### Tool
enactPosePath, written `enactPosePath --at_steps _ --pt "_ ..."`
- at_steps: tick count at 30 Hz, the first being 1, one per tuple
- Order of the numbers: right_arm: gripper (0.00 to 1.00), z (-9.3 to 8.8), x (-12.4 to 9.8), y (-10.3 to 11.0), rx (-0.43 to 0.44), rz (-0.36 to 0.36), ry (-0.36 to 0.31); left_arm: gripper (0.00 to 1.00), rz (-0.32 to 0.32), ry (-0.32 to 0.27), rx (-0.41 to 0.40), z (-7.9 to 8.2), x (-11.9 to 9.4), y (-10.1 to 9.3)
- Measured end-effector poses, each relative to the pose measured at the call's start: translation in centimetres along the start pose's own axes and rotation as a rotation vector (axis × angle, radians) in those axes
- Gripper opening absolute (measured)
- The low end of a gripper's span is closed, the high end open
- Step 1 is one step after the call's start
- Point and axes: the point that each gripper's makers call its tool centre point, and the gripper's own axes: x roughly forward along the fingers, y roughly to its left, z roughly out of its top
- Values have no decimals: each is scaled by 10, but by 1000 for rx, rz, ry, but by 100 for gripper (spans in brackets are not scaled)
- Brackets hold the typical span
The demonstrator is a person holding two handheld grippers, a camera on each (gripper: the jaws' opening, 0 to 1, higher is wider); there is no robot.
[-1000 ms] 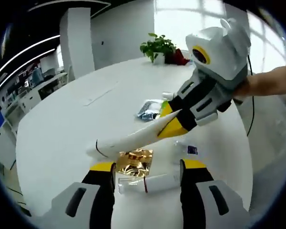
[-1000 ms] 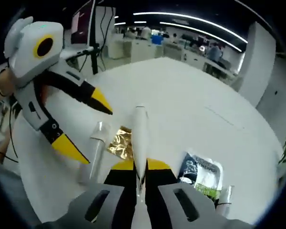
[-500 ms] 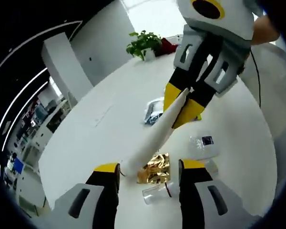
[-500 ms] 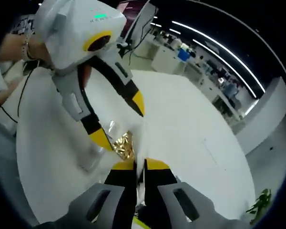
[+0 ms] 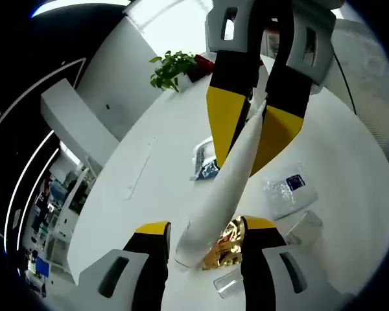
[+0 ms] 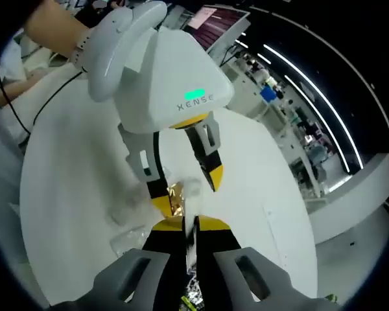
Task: Arrange the skincare products in the storage area until every visible bottle or jar stands upright without overlapping.
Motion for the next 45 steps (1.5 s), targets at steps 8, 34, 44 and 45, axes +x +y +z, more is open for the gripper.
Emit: enactPosePath --at_steps 8,34,44,45 --pt "2 1 -1 1 -72 15 -12 34 -9 -47 33 3 5 0" --pt "4 18 -53 -29 -118 129 -111 21 27 -93 -16 51 -14 4" --pt "4 17 -81 -33 -126 250 -121 21 4 -141 -132 82 -16 -1" --pt "4 15 -84 -33 -123 258 -118 21 3 -143 -140 85 -16 -3"
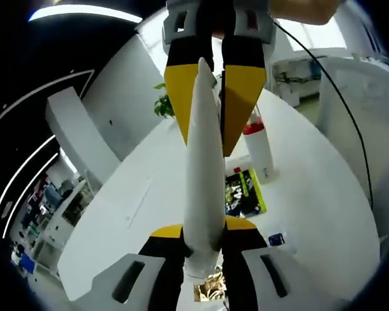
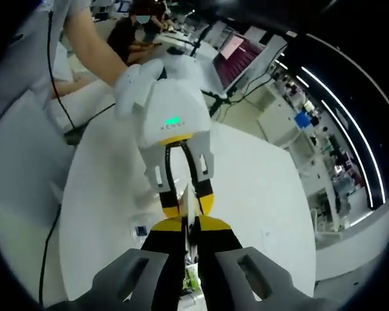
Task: Arrange the skincare products in the storage area until every visible bottle or jar stands upright without overlapping.
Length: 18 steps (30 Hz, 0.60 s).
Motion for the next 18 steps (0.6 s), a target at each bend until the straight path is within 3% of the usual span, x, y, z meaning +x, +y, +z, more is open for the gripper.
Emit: enactPosePath --at_steps 15,18 --pt "4 -26 -23 18 28 126 87 21 -72 -61 -165 25 25 -39" --pt "4 -33 -26 23 27 165 117 21 -89 -84 -233 28 31 -49"
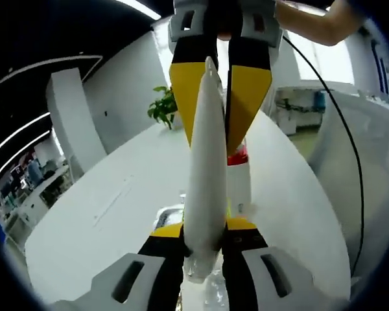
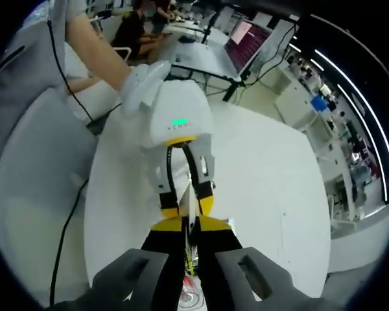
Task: Arrange the skincare products in the storage area until every visible bottle or jar stands upright without overlapping.
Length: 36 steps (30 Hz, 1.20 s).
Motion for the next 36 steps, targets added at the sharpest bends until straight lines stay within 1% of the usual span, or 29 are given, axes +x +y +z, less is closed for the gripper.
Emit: enactPosePath --at_steps 4,7,9,11,14,17,18,21,28,36 --pt "4 -7 0 2 3 47 36 21 -13 -18 -58 1 9 -9" --pt "4 -11 0 3 -17 63 56 22 -18 -38 -117 2 13 -11" --pt "4 -12 0 3 -17 78 66 22 -19 -44 -141 2 16 -13" --pt "4 -16 1 3 -13 99 73 22 -20 -45 -153 1 20 -15" --pt "4 -20 2 4 1 133 84 22 -38 -54 -213 0 24 -20" --pt "4 -23 2 3 9 159 98 22 -42 -62 -241 2 29 -24" --pt "4 -24 2 3 13 165 103 22 -51 -67 -271 2 32 -25" --pt "4 -29 3 5 34 193 119 22 -74 -75 -309 1 37 -30" --pt "5 -39 11 9 54 243 143 21 -90 -62 -339 -4 45 -36" --pt "5 -44 13 11 51 256 157 22 -91 -67 -348 -6 47 -39"
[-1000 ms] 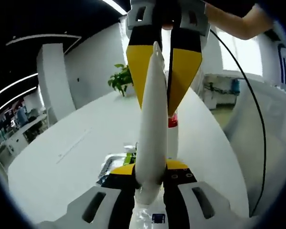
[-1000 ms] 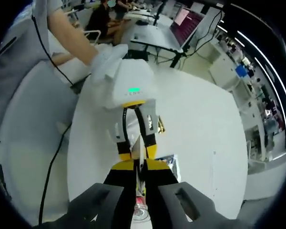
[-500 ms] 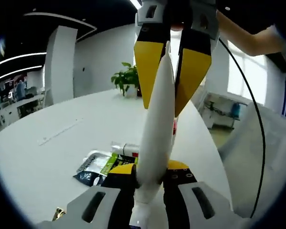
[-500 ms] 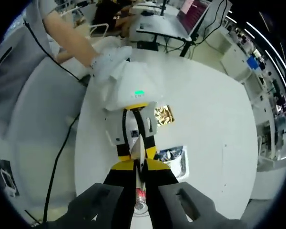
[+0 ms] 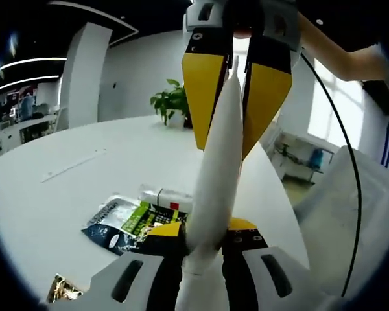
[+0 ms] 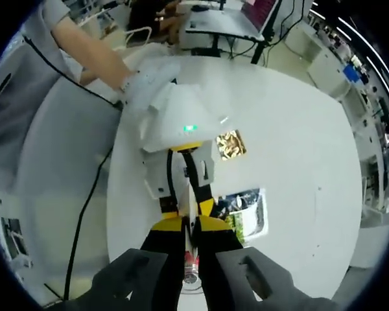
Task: Arrange the skincare products in the storage area until every visible bottle or jar stands upright without overlapping.
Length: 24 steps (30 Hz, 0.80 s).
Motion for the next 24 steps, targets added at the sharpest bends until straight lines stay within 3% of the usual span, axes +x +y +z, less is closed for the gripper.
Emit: enactPosePath --at_steps 12,19,24 --pt "6 -6 0 5 -38 19 16 22 -32 -7 64 -1 6 -5" --pt "7 -6 -1 7 -37 27 -10 22 -36 -14 76 -2 6 -4" --pt "16 1 -5 12 -54 51 -21 22 -36 -13 92 -2 5 -5"
